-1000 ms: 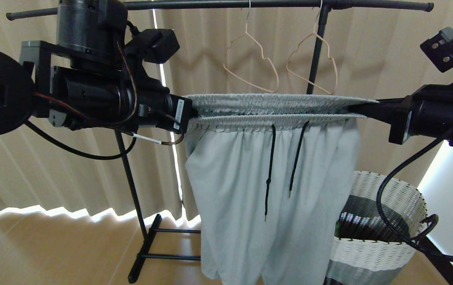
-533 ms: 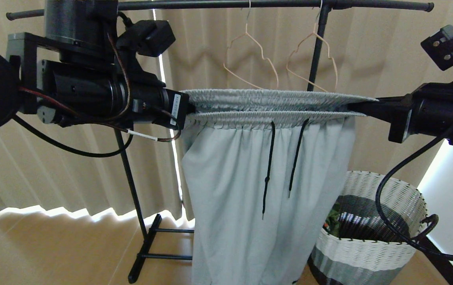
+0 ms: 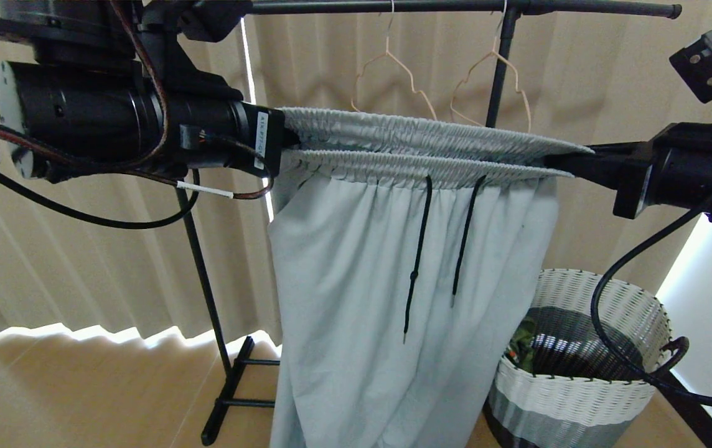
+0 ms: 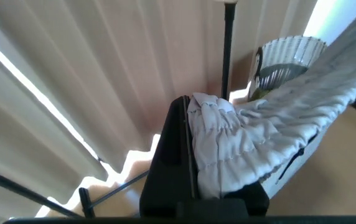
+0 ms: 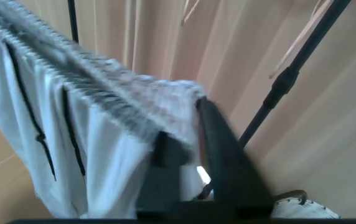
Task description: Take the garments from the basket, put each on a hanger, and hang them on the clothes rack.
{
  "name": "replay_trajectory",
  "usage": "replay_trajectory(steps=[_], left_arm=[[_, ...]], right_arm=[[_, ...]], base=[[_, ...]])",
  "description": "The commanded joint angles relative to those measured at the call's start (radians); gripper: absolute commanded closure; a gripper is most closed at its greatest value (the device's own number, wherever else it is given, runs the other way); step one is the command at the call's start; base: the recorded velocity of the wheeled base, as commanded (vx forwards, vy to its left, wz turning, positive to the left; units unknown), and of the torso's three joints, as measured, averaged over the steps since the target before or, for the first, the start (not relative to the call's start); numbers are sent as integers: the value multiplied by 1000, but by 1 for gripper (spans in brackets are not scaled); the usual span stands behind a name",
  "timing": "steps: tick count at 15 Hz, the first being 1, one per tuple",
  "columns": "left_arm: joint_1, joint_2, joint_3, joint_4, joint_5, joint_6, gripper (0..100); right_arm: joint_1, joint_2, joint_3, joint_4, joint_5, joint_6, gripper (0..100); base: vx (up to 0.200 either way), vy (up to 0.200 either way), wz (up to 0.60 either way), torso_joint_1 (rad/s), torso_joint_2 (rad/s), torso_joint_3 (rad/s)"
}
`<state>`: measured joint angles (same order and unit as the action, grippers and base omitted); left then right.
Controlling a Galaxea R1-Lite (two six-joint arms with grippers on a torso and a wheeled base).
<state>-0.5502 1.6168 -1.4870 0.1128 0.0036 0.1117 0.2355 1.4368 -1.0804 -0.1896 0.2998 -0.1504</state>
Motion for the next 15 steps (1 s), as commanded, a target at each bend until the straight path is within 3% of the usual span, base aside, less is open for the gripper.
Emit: replay_trajectory(steps=[1,5,9,12,15], left_arm=[[0,-5,22,-1,1,3,100],[9,-5,33,-1,53,6,100],[9,-3,60,-2,99,25,100],[10,-2,100,-54,122,100,100],[10,3,140,-108,177,129,100]], right_arm=[[2,-6,10,-1,1,0,0],[27,-32,86,-102,59,2,0],[85,-108,132,-106,85,6,0],[110,-182,192,-103,117,5,0],[110,-223,240,-110,154,6,0]], base=[[0,0,0,0,0,0],[0,0,0,0,0,0],[0,0,0,0,0,0],[0,0,0,0,0,0],[0,0,0,0,0,0]])
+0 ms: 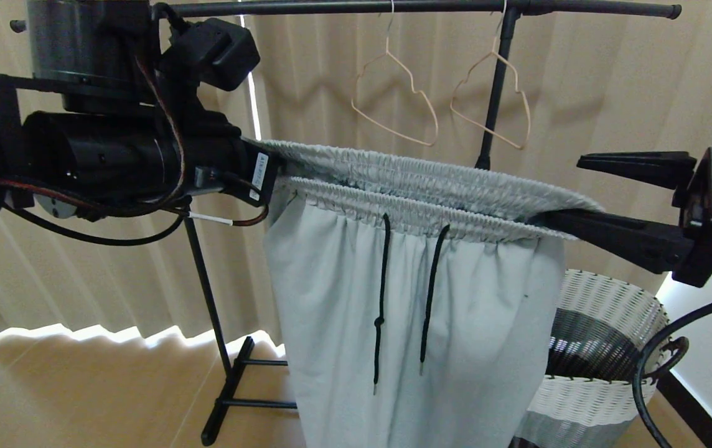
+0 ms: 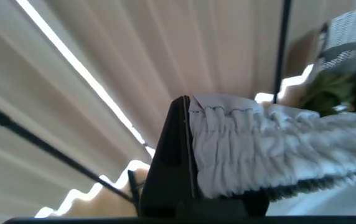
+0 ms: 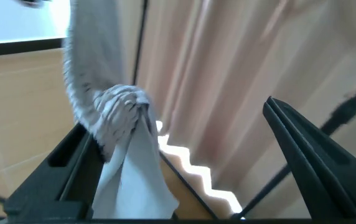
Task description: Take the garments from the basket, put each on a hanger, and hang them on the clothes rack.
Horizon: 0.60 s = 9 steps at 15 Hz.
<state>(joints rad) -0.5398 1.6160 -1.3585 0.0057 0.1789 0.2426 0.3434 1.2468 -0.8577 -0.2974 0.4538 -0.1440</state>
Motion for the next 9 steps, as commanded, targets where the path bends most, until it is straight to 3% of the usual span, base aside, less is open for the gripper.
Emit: replay_trajectory(steps=[1,5,8,9], left_arm=[[1,7,25,-12,2,11,100],[41,18,38,-18,17,92,100],[75,7,53,-18,19,95,100],[98,-31,81,-18,19,95,100]], right_arm=[[2,-38,34,-6,17,-2,0],[0,-40,48,-6,39,-2,0],[-12,-36,48,3,25,-9,0],[-57,-40,49,9,-9,-14,0]], base=[[0,0,0,0,0,0],[0,0,0,0,0,0],[0,0,0,0,0,0],[0,0,0,0,0,0]])
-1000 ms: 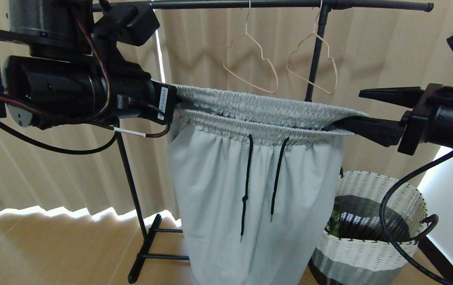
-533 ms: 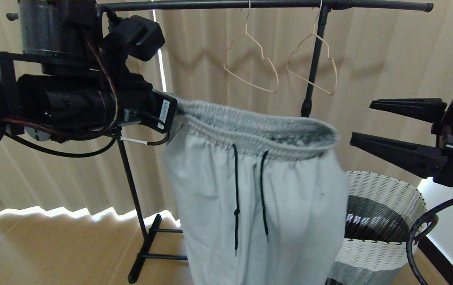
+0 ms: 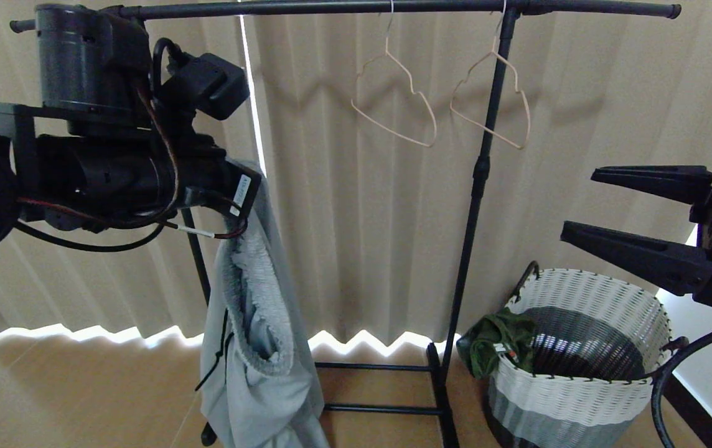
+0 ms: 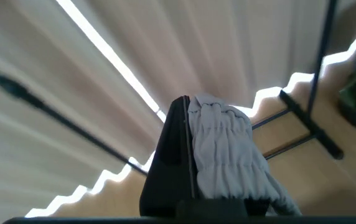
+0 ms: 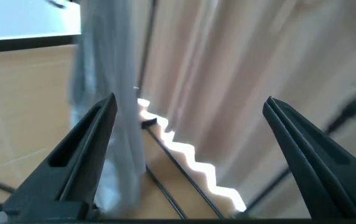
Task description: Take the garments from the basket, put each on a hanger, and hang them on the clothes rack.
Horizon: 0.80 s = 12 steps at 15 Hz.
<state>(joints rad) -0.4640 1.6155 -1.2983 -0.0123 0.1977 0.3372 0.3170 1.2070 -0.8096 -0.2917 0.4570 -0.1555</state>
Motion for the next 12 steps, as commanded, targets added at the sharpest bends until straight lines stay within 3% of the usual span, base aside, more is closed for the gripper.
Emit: replay_trajectory(steps=[1,5,7,11,12], left_arm=[[38,-72,57,2,-4,-7,100],[116,-232,215,0,-46,-30,100],[143,-316,278,0,-142,-73,100],[151,-359,338,0,-152,-112,100],[151,-364,336,-1,-153,-121,100]], right_arm=[[-61,-1,13,5,-49,-16,0],[-162,-1,79,-12,-195,-134,0],[-230,-17,99,-12,-224,-174,0],[-300,-41,151,-27,-230,-214,0],[-323,-47,194,-57,-262,-272,0]], base=[[0,0,0,0,0,0],[0,0,0,0,0,0],[0,0,0,0,0,0],[0,0,0,0,0,0],[0,0,0,0,0,0]])
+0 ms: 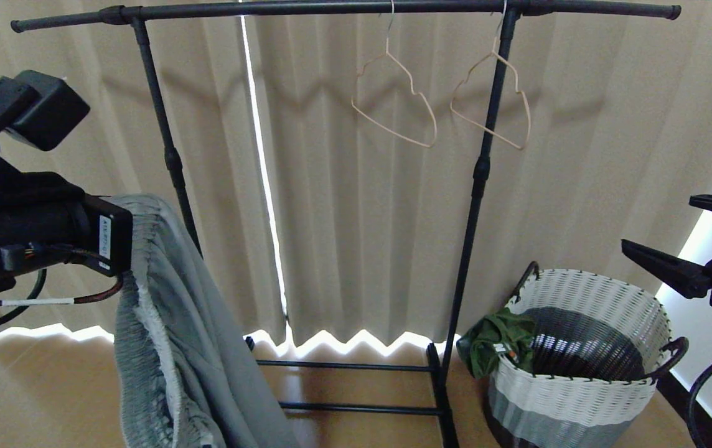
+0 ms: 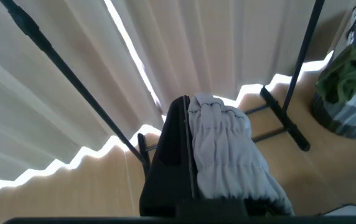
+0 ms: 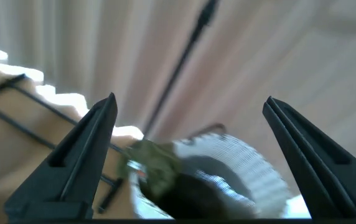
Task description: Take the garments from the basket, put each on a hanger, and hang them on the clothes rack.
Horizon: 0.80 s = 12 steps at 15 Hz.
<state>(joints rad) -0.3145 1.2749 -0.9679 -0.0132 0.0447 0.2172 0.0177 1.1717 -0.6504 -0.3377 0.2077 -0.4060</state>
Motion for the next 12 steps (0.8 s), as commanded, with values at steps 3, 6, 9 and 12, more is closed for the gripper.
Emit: replay_trajectory(steps=[3,6,9,12], left_arm=[[11,-23,5,-1,0,1,100],[44,-22,8,-27,0,-10,100],[72,-26,49,-88,-3,-9,100],[72,-57,81,-90,-3,-6,100]], right_arm=[[-28,-9,98,-124,-42,-57,0],[-44,8,77,-124,-33,-39,0],[-45,28,69,-127,-31,-17,0],[-45,29,61,-124,-31,-17,0]], base=[[0,0,0,0,0,0],[0,0,0,0,0,0],[0,0,0,4,-27,-7],[0,0,0,61,-235,-233]])
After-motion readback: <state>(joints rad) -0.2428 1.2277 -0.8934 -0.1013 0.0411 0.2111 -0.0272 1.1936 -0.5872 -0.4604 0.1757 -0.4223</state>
